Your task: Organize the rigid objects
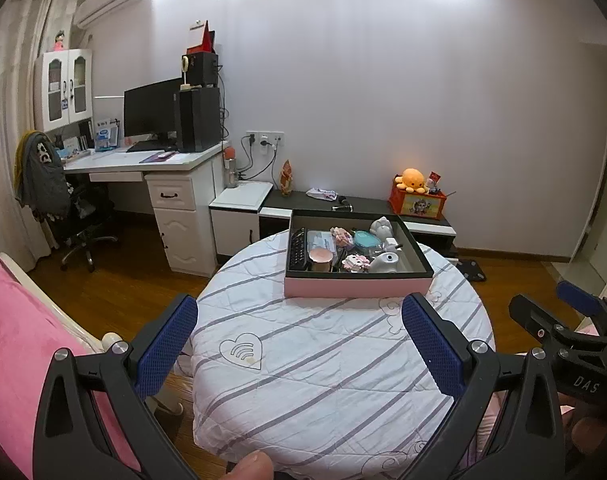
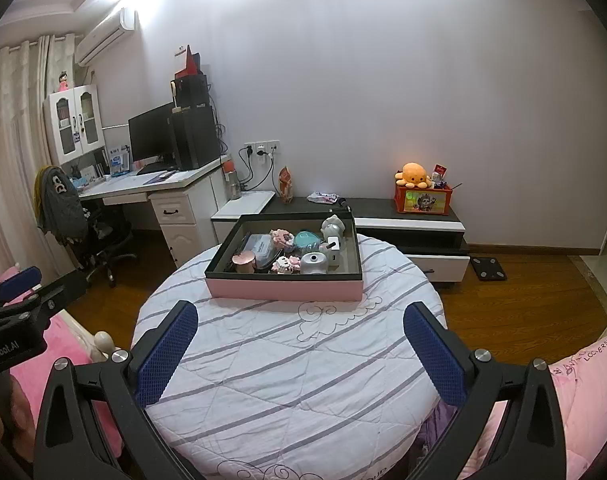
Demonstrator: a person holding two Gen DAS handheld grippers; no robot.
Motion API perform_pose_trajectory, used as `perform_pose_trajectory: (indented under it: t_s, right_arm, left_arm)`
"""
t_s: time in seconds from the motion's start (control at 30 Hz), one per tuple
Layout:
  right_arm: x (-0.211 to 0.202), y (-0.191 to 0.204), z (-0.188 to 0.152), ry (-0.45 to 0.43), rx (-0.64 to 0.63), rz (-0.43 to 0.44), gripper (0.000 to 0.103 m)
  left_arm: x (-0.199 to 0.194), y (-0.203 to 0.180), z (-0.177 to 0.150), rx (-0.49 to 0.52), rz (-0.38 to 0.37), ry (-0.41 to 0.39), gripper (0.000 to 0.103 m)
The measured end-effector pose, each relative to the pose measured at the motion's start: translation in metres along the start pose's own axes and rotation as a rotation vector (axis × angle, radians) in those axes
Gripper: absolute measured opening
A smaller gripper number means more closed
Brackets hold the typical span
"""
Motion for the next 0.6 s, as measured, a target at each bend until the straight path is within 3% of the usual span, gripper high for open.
perform_pose_trajectory:
  t_s: [0.6]
  right_arm:
    - [0.0003,0.0021,-0.0012,0.003,-0.003,-0.003,0.103]
  left_arm:
    - [-0.0088,0.0046,0.0062,0.022,-0.004,-0.024,0.103]
Point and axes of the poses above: each gripper's, at about its wrist camera, not at the fingertips, and x roughly the way its jaws point, y to its left, z to its top, the point moved 1 cm from there along x, roughly the way its jaws point, and after that the axes turned 9 degrees about -z, right-handed, at the moved point
